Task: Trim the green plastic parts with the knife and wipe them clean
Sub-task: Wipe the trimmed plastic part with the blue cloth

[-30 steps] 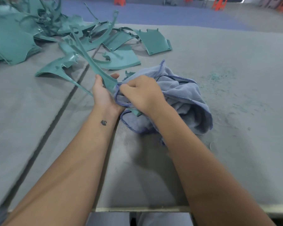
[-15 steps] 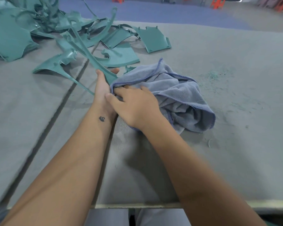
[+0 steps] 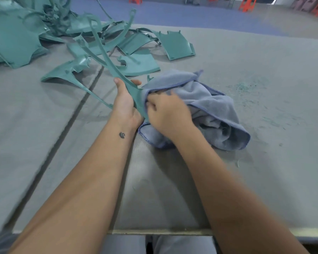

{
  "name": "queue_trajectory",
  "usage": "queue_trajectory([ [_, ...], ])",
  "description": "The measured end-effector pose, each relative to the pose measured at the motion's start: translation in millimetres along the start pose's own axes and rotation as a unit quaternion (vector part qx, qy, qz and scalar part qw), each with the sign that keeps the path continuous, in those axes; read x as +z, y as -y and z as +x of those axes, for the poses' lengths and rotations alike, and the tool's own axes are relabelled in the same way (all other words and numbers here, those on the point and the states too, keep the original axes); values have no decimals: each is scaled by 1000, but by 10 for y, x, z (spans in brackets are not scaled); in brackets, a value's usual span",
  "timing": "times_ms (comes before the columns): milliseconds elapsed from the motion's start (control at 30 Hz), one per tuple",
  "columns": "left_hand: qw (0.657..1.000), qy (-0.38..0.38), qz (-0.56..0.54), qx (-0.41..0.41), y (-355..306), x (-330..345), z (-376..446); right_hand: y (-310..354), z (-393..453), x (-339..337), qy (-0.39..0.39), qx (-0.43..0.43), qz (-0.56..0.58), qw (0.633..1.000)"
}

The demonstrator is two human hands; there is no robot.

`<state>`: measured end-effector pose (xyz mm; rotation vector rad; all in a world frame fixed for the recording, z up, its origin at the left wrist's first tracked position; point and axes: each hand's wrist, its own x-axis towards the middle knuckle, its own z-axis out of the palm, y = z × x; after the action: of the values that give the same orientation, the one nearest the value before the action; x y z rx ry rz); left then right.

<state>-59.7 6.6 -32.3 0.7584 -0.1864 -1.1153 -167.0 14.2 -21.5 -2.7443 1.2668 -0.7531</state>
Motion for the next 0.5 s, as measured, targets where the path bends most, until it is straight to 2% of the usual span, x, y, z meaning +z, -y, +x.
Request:
queue_trajectory([
  [67, 1000, 9, -9, -27, -33, -19, -1, 147, -40, 30, 16, -46, 21, 999],
  [133, 999, 4, -19, -34, -43, -29, -6, 157, -44, 33, 31, -47, 54, 997],
  [233, 1000, -24, -17, -11, -20, -6, -7, -10, -31, -20, 46, 6, 90, 995],
  [333, 999, -42, 12, 8, -7, -3, 2, -241, -14, -78, 42, 70, 81, 993],
  [500, 998, -40, 44, 31, -39, -37, 3, -542, -15, -84, -43, 160, 107, 980],
])
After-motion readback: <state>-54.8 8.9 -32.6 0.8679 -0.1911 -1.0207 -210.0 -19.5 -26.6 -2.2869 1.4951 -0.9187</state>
